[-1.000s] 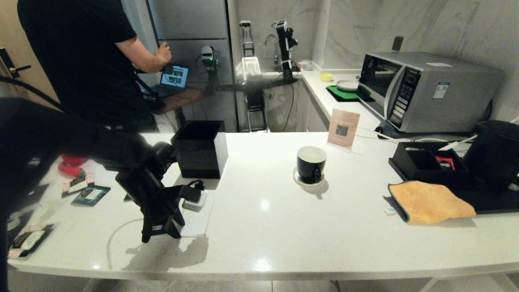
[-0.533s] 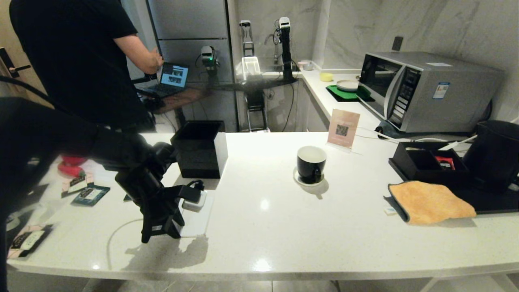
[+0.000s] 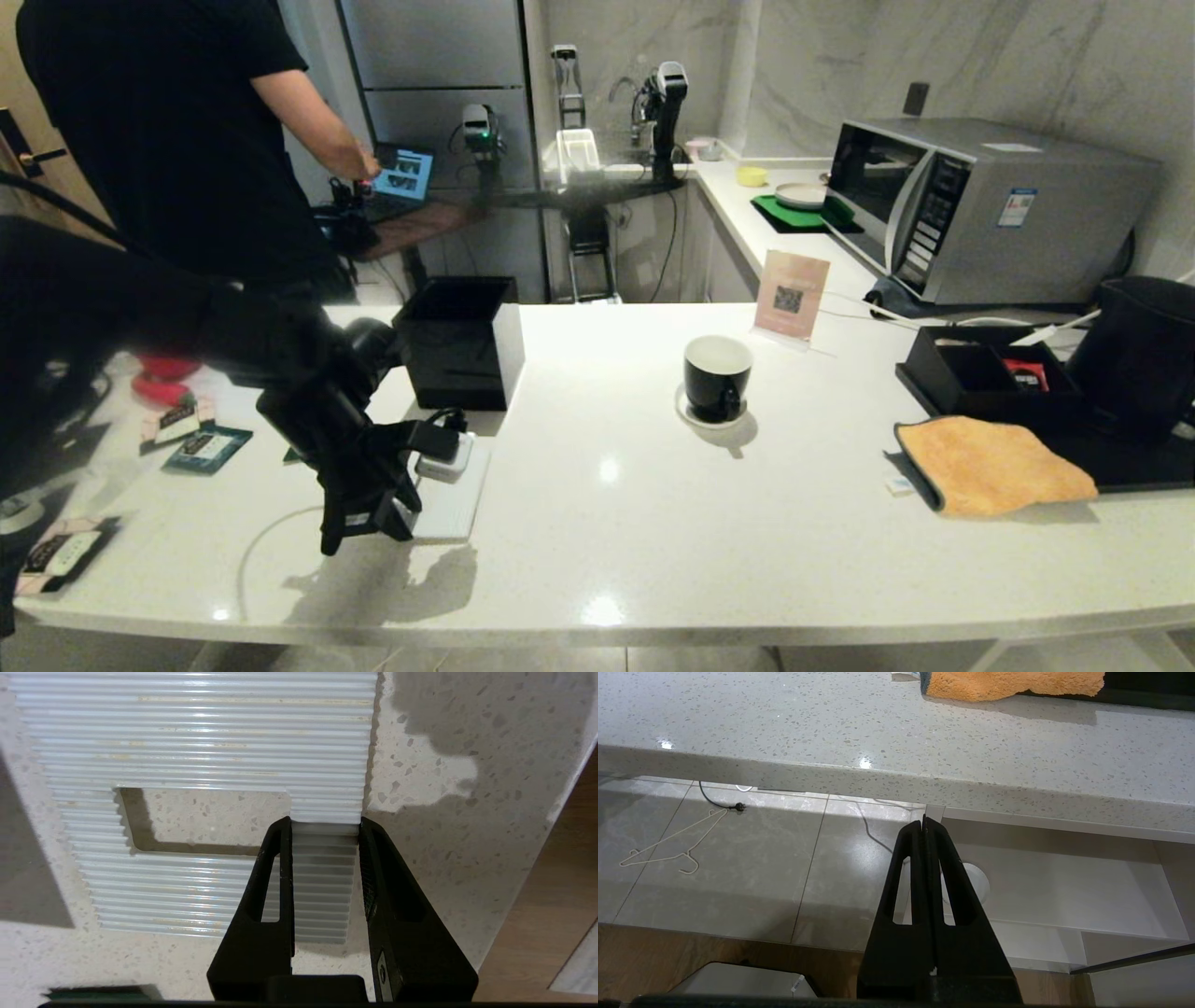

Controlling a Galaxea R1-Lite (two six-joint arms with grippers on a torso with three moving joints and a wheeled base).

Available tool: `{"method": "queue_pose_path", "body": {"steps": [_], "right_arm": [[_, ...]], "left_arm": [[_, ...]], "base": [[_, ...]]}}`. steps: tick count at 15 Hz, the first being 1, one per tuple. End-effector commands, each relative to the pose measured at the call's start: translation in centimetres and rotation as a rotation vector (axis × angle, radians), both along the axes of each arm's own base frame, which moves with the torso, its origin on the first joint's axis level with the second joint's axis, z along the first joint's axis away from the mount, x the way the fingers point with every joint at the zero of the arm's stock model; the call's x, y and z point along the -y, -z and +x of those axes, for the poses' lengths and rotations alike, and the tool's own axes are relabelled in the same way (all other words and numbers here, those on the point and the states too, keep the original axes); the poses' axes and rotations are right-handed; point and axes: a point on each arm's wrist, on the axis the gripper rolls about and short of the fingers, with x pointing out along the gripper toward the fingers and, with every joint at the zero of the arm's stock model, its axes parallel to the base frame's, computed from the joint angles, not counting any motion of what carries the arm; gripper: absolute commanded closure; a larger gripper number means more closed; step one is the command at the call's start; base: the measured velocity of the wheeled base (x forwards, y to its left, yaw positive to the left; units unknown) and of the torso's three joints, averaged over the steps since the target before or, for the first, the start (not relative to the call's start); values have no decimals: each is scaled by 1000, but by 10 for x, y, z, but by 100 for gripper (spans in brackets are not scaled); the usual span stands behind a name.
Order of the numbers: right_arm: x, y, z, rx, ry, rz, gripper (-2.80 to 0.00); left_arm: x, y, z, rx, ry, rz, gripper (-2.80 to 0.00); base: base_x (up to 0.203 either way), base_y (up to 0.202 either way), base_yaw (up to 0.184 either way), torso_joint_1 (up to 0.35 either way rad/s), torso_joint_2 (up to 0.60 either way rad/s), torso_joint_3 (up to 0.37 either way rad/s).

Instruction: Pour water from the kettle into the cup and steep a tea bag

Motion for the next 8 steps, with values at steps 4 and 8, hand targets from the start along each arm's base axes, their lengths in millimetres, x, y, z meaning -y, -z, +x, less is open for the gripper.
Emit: {"method": "queue_pose_path", "body": {"steps": [4, 8], "right_arm": [[0, 0, 0, -1, 1, 0, 0], [0, 0, 0, -1, 0, -2, 0]], "left_arm": [[-1, -13, -5, 35, 8, -8, 0], [-1, -19, -8, 49, 11, -14, 0]], "base": [[0, 0, 0, 0, 0, 0], [0, 0, 0, 0, 0, 0]]}}
